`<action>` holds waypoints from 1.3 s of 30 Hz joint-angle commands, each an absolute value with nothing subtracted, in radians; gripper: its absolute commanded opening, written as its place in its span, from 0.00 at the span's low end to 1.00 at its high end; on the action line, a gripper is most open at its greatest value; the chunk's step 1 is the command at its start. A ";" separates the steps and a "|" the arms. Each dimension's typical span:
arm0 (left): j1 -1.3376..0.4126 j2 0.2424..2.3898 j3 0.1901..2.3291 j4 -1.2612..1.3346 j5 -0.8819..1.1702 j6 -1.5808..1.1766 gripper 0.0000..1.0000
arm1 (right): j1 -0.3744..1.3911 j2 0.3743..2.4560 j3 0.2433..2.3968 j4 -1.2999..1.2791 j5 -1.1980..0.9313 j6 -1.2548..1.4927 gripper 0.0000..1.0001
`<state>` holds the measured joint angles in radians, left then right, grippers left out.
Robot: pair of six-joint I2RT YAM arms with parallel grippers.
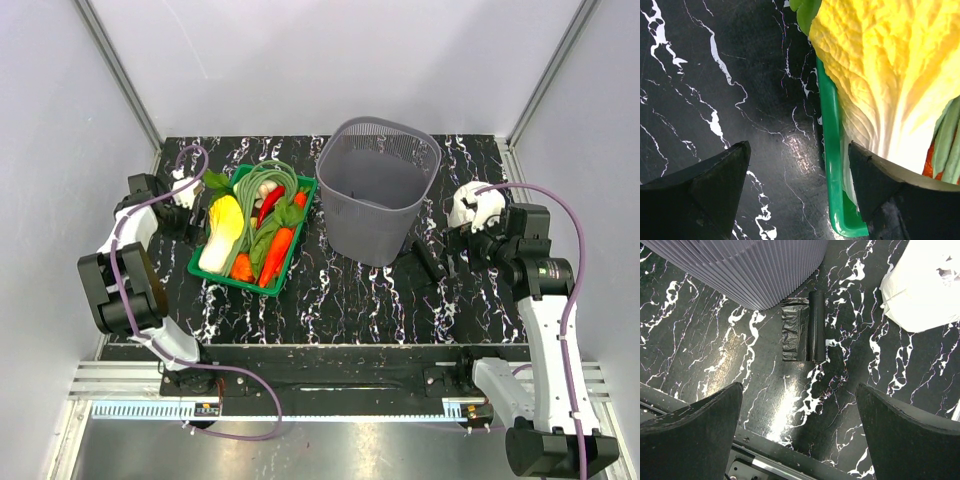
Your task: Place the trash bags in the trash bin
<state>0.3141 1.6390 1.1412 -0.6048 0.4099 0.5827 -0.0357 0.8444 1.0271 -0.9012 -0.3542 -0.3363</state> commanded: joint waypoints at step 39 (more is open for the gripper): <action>0.469 1.956 1.460 -0.546 0.390 0.437 0.00 | -0.038 0.882 0.901 -0.770 -0.247 -0.379 1.00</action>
